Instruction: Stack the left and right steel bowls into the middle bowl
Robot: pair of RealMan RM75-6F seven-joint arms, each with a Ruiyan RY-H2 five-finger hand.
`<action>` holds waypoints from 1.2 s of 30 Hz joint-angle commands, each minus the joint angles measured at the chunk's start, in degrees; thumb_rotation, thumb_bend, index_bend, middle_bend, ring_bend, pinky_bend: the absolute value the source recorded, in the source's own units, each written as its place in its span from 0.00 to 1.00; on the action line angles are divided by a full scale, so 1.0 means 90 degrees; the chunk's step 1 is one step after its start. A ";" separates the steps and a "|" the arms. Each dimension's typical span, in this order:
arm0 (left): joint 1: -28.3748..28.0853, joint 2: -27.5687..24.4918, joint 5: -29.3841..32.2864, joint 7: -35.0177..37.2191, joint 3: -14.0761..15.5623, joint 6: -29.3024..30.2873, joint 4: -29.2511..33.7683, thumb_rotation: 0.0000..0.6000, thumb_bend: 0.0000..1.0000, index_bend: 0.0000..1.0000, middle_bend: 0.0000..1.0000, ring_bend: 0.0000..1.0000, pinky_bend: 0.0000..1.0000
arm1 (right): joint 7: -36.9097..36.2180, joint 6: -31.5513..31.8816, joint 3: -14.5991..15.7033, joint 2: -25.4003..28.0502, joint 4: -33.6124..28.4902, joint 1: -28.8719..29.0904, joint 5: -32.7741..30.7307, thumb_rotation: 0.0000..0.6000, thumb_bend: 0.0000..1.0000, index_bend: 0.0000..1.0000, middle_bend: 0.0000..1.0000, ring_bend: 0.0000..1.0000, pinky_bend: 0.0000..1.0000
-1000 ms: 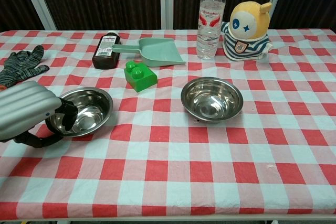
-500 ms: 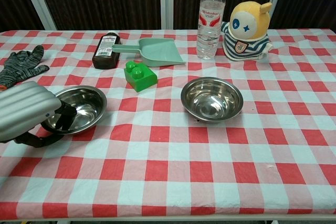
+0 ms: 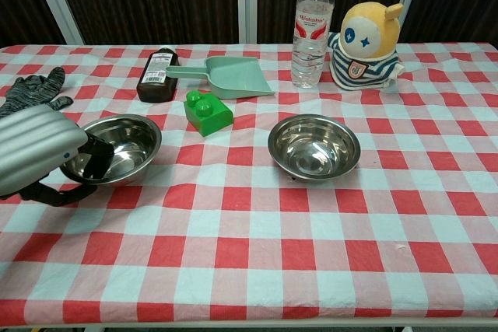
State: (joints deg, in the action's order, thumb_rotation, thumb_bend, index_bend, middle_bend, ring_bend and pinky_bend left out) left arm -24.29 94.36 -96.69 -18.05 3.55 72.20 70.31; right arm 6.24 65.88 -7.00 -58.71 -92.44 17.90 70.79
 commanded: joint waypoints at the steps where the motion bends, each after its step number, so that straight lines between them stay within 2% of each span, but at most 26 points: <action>1: -0.0006 -0.0068 -0.0007 -0.0016 -0.0031 0.0053 0.0138 1.00 0.39 0.65 0.69 1.00 1.00 | -0.0009 0.0020 -0.0020 0.0026 -0.0019 -0.0005 -0.0014 1.00 0.08 0.14 0.13 0.00 0.00; 8: -0.0267 -0.0312 -0.0101 -0.0157 -0.0236 -0.0016 0.0735 1.00 0.38 0.66 0.69 1.00 0.99 | -0.0096 0.0199 -0.0179 0.0251 -0.0195 -0.0028 -0.0046 1.00 0.08 0.14 0.13 0.00 0.00; 13: -0.0604 -0.0463 -0.0194 -0.0323 -0.0530 -0.0139 0.1389 1.00 0.39 0.66 0.69 1.00 1.00 | -0.0250 0.0363 -0.0328 0.0456 -0.0350 -0.0080 -0.0118 1.00 0.08 0.14 0.14 0.00 0.00; 22: -0.1175 -0.0142 -0.0320 -0.0501 -0.0761 -0.0605 0.1746 1.00 0.39 0.66 0.70 1.00 0.99 | -0.0607 0.0486 -0.0500 0.0768 -0.0393 -0.0167 -0.0211 1.00 0.08 0.14 0.15 0.00 0.00; 36: -0.1701 0.0596 -0.0360 -0.0571 -0.0862 -0.0942 0.1268 1.00 0.39 0.66 0.70 1.00 1.00 | -0.1104 0.0515 -0.0652 0.1002 -0.0291 -0.0245 -0.0296 1.00 0.08 0.14 0.15 0.00 0.00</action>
State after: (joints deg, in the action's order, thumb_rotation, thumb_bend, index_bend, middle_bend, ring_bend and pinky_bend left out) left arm -39.17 99.37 -99.83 -23.31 -4.13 63.98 82.35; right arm -3.31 70.38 -12.63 -49.87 -95.28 15.80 68.28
